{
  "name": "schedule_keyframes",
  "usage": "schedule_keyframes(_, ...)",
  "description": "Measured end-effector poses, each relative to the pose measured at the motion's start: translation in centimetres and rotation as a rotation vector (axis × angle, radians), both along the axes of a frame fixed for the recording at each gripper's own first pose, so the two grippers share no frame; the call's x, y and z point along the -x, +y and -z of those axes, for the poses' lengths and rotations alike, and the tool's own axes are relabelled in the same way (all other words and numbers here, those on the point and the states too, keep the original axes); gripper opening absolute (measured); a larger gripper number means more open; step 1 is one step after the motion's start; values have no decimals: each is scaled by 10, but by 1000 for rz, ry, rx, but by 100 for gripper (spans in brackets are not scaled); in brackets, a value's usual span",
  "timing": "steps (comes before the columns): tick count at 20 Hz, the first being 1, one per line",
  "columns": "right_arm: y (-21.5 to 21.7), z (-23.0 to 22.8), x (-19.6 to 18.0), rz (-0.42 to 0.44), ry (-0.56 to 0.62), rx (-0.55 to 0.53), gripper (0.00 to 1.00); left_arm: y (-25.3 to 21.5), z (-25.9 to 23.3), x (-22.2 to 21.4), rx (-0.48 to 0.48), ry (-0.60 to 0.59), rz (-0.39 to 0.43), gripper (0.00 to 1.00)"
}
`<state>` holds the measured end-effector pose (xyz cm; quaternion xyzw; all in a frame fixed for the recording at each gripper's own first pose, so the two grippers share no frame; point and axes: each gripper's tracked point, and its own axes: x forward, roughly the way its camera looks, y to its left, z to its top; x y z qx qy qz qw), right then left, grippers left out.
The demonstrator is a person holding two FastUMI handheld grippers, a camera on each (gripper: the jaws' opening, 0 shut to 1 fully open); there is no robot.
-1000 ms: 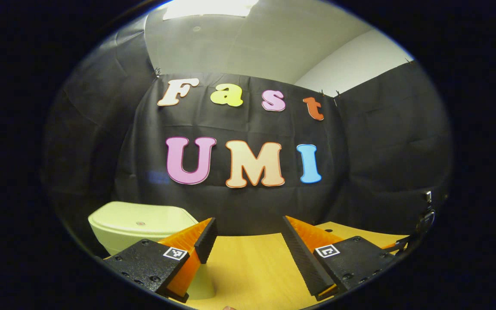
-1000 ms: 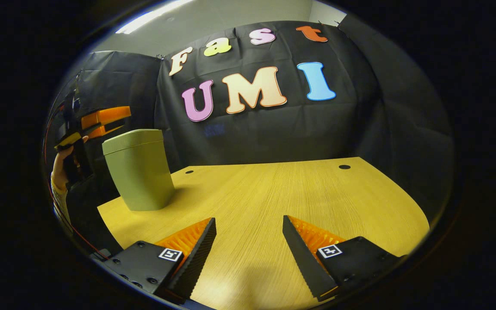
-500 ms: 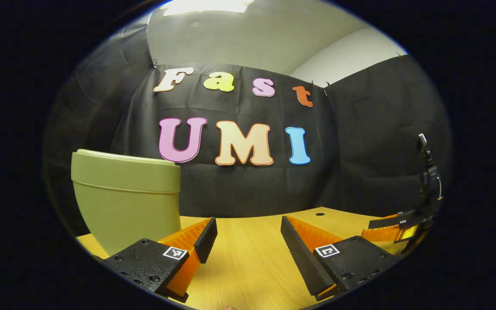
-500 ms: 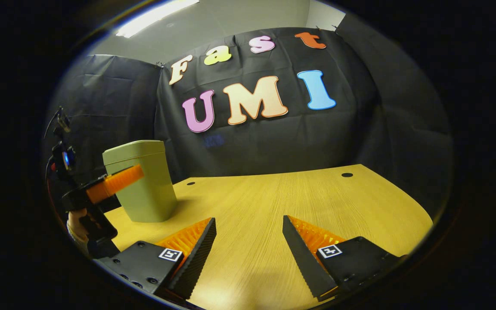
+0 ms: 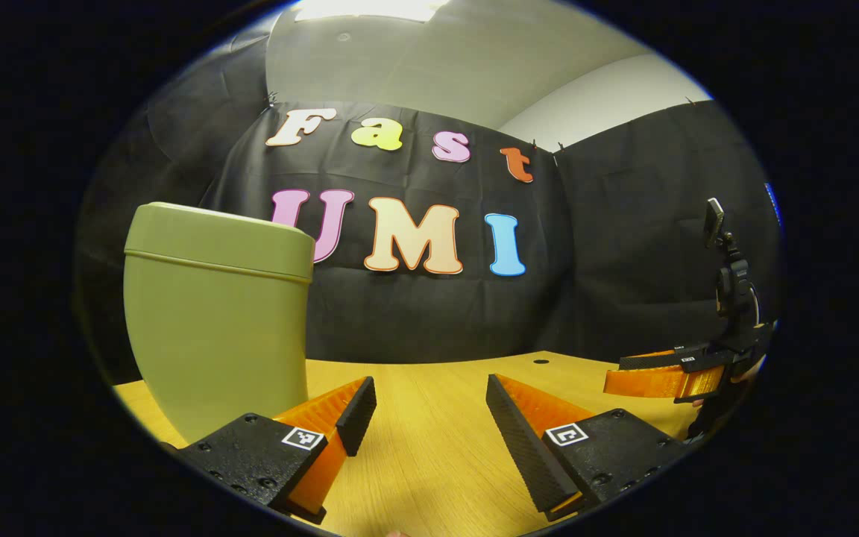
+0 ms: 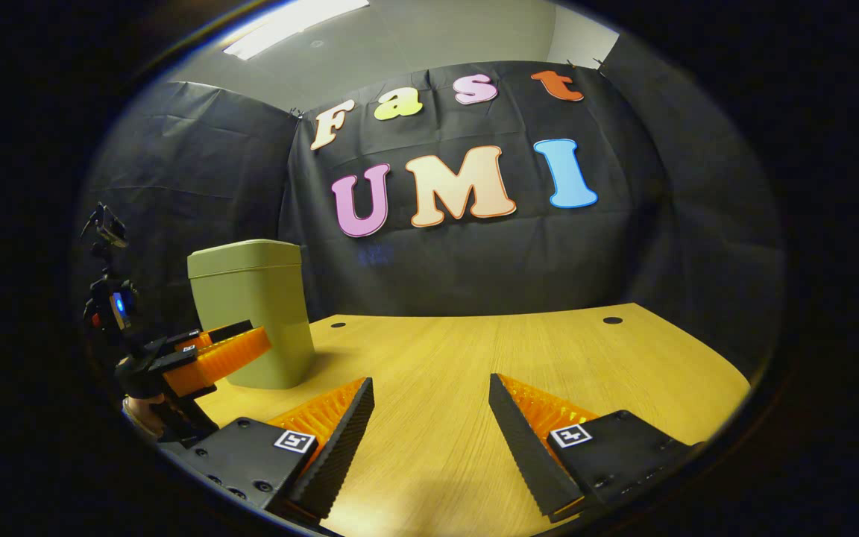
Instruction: Press the lid of the desktop garbage bin to open it, pick up the crumpled paper on the desktop and throw it into the bin, then pick up the pop can on the desktop and drop it into the bin, and finally close the garbage bin lid.
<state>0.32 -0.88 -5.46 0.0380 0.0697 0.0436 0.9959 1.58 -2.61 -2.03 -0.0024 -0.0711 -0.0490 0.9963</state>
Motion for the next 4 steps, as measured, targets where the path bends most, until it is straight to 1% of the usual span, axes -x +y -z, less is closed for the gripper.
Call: schedule_keyframes(4,7,0,-3,-3,-6,22,98,5,9,4,0,14,1,92)
